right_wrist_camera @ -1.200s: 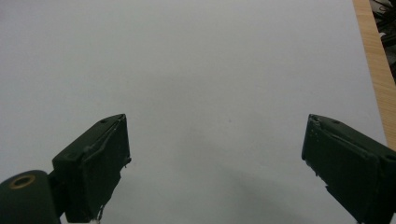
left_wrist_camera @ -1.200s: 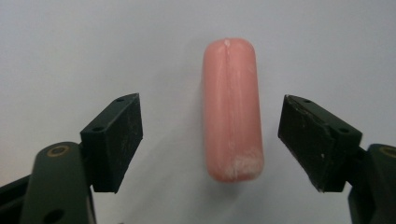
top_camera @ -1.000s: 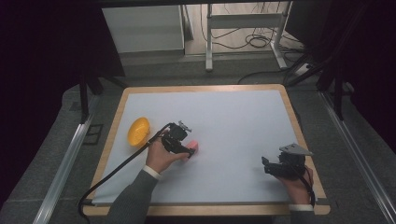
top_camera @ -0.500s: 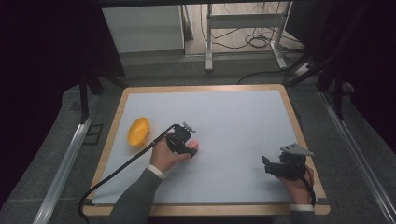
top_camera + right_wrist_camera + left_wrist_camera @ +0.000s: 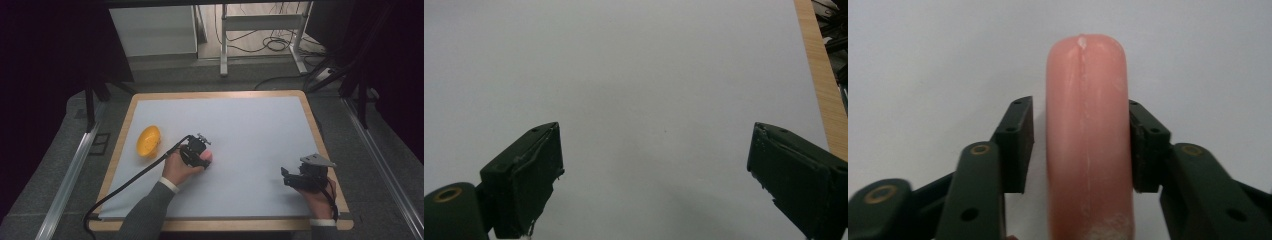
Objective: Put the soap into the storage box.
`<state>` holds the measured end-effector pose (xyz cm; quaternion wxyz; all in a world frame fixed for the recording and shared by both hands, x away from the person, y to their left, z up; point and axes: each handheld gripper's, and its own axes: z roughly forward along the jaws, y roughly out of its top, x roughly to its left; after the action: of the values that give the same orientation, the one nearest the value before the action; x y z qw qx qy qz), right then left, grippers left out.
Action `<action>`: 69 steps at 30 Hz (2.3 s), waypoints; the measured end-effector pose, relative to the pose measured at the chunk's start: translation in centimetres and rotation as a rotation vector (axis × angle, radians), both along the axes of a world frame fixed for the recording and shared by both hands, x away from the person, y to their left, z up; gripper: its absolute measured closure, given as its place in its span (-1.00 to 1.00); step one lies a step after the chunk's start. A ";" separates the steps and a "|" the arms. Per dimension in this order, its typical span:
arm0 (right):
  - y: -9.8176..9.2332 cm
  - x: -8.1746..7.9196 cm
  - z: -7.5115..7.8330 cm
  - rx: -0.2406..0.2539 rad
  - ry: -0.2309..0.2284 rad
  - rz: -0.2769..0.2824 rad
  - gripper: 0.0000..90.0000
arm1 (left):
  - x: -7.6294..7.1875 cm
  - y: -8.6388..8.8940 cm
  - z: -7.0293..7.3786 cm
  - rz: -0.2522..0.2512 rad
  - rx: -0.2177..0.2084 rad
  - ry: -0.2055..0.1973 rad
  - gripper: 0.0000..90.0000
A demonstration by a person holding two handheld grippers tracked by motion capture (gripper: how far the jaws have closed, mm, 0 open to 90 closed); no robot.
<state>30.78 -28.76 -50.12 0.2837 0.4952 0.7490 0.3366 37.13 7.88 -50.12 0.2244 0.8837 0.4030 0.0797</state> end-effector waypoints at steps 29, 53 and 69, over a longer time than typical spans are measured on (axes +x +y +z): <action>0.2 -0.1 0.0 -0.003 -0.010 -0.001 -0.83 | -0.5 1.6 2.2 -0.001 -0.028 -0.050 0.34; 0.1 0.0 -0.1 -0.013 -0.017 -0.011 -0.84 | -0.8 5.0 3.9 0.045 -0.044 -0.093 0.34; 0.1 0.0 -0.1 -0.013 -0.016 -0.011 -0.84 | -0.6 6.9 4.5 0.083 -0.050 -0.111 0.34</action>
<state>30.74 -28.69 -50.23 0.2946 0.4948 0.7462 0.3341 36.50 14.74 -45.58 0.2648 0.8546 0.4280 0.1277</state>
